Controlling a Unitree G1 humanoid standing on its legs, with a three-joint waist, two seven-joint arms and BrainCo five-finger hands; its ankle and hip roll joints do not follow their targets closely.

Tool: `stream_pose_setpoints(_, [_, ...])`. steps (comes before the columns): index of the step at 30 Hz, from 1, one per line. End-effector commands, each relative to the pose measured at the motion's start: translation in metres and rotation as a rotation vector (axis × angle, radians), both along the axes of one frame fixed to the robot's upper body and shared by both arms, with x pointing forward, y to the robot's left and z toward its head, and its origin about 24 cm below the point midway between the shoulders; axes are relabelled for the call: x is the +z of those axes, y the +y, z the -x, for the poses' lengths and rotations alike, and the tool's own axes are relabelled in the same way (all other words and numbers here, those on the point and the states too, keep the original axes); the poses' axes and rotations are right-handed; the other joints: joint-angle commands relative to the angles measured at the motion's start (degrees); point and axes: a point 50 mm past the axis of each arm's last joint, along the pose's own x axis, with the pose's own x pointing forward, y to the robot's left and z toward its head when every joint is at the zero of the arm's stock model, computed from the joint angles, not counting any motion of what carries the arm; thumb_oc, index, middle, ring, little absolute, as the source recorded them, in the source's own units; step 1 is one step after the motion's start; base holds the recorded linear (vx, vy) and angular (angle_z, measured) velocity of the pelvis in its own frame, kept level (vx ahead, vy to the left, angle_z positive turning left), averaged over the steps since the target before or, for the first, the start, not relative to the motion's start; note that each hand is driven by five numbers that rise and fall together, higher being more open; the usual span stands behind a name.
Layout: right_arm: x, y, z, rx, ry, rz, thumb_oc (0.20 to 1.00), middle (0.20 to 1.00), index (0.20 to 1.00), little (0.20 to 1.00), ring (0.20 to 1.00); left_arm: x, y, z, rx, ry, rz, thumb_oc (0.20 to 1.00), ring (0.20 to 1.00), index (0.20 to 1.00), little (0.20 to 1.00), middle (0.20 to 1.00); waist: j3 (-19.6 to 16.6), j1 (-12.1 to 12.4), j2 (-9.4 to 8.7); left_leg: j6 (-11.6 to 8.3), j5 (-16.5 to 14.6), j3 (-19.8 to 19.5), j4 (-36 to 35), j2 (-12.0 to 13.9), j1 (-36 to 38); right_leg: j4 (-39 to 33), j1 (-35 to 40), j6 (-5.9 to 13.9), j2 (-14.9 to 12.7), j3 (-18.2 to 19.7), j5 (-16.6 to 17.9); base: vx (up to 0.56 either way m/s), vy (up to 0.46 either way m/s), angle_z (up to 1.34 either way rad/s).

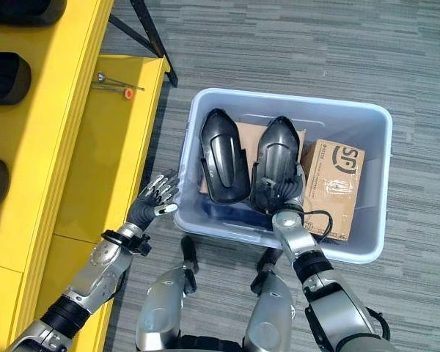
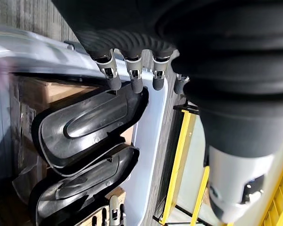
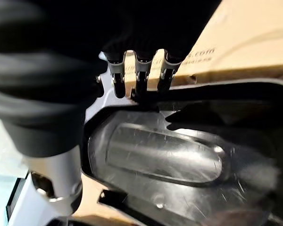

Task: Move parts from the plastic box to the shelf.

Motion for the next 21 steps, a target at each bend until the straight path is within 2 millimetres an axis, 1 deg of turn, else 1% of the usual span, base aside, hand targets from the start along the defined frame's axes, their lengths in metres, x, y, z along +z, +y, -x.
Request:
stream_pose_setpoints(1, [0.017, 0.017, -0.013, 0.094, -0.048, 0.0, 1.0, 1.0, 1.0, 1.0, 1.0, 0.007, -0.009, 0.004, -0.024, -0.053, 0.037, 1.0, 1.0, 1.0, 1.0, 1.0, -1.9, 0.6, 0.39, -0.66, 1.7, 2.7, -1.6, 1.4, -2.5, 8.7, -2.6, 4.35, -2.6, 2.0, -7.3, -0.02, 0.017, -0.04])
stream_pose_setpoints(4, [0.013, 0.027, -0.016, 0.222, 0.017, 0.029, 1.0, 1.0, 1.0, 1.0, 1.0, 0.008, -0.01, 0.002, -0.034, -0.054, 0.03, 1.0, 1.0, 1.0, 1.0, 1.0, -1.3, 0.9, 0.49, -0.72, 1.7, 2.4, -1.2, 1.4, -3.3, 9.3, -3.1, 4.11, -2.7, 2.0, -7.5, 0.0, 0.004, -0.01])
stream_pose_setpoints(5, [0.013, 0.035, -0.018, 0.315, 0.038, 0.036, 1.0, 1.0, 1.0, 1.0, 1.0, 0.007, -0.01, 0.001, -0.045, -0.051, 0.022, 1.0, 1.0, 1.0, 1.0, 1.0, -1.1, 1.3, 0.52, -0.75, 1.8, 2.1, -0.9, 1.3, -3.9, 9.8, -3.6, 3.97, -2.9, 1.9, -7.7, 0.0, -0.04, 0.01])
stream_pose_setpoints(7, [0.02, 0.047, -0.022, 0.453, 0.036, 0.105, 1.0, 1.0, 1.0, 1.0, 1.0, 0.007, -0.01, 0.0, -0.067, -0.044, 0.008, 1.0, 1.0, 1.0, 1.0, 1.0, -1.0, 2.0, 0.56, -0.9, 1.9, 1.6, -0.5, 1.3, -4.6, 10.5, -4.1, 3.73, -3.0, 1.4, -8.0, 0.01, -0.052, 0.07])
stream_pose_setpoints(11, [0.029, 0.055, -0.026, 0.52, 0.024, 0.158, 1.0, 1.0, 1.0, 1.0, 1.0, 0.006, -0.011, -0.001, -0.081, -0.038, -0.002, 1.0, 1.0, 1.0, 1.0, 1.0, -0.8, 2.5, 0.63, -1.03, 1.9, 1.4, -0.1, 1.4, -5.3, 11.3, -4.8, 3.55, -3.2, 1.0, -8.2, 0.01, -0.035, 0.08])
stream_pose_setpoints(14, [0.033, 0.061, -0.029, 0.561, 0.051, 0.15, 1.0, 1.0, 1.0, 1.0, 1.0, 0.006, -0.011, -0.003, -0.09, -0.038, -0.008, 1.0, 1.0, 1.0, 1.0, 1.0, -0.4, 2.8, 0.71, -1.12, 1.9, 1.3, 0.1, 1.4, -5.7, 11.7, -5.2, 3.42, -3.3, 0.8, -8.3, 0.0, -0.024, 0.07])
stream_pose_setpoints(17, [0.023, 0.063, -0.029, 0.625, 0.162, 0.11, 1.0, 1.0, 1.0, 1.0, 1.0, 0.006, -0.011, -0.003, -0.099, -0.031, -0.012, 1.0, 1.0, 1.0, 1.0, 1.0, -0.3, 3.2, 0.98, -1.08, 2.0, 1.2, 0.0, 1.3, -6.2, 12.1, -5.9, 3.23, -3.4, 0.7, -8.5, -0.01, -0.019, 0.06])
stream_pose_setpoints(21, [0.016, 0.069, -0.029, 0.658, 0.208, 0.087, 1.0, 1.0, 1.0, 1.0, 1.0, 0.003, -0.01, -0.003, -0.095, -0.018, -0.022, 1.0, 1.0, 1.0, 1.0, 1.0, -0.3, 3.9, 1.22, -1.15, 2.2, 1.1, 0.1, 1.4, -7.0, 12.7, -6.5, 3.11, -3.6, 0.1, -8.6, -0.01, -0.023, 0.04])
